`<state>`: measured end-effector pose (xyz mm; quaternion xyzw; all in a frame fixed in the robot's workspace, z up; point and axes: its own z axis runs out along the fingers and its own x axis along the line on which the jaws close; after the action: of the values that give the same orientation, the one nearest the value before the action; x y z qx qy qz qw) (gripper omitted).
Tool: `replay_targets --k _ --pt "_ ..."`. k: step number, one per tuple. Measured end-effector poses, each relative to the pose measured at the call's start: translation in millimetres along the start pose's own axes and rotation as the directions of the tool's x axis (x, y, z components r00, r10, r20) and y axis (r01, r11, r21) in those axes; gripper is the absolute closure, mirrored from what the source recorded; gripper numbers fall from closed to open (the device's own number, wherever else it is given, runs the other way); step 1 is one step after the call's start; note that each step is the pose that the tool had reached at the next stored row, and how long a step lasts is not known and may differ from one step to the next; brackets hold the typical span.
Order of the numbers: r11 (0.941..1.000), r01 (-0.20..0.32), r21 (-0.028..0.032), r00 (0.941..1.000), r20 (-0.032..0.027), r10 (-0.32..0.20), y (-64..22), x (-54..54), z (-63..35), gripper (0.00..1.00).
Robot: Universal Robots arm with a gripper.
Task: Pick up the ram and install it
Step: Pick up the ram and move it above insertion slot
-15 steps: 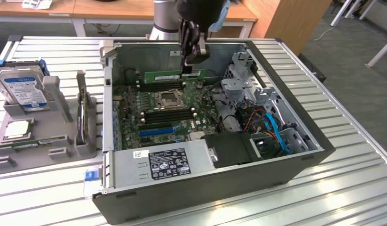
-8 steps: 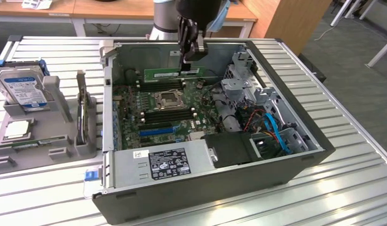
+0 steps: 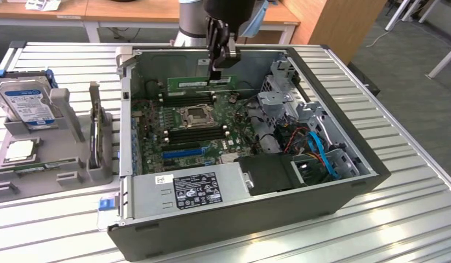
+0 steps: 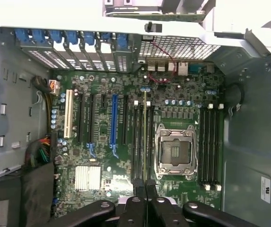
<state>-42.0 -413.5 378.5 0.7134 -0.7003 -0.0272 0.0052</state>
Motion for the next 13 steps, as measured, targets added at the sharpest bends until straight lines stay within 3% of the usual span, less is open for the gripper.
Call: replay_targets --k 7,13 --pt "1.0000 0.000 0.0000 1.0000 0.0003 0.000 -0.1 -2.1 0.3 0.89" --pt "1.0000 0.000 0.0000 1.0000 0.0001 0.000 -0.4 -1.8 8.6 0.89"
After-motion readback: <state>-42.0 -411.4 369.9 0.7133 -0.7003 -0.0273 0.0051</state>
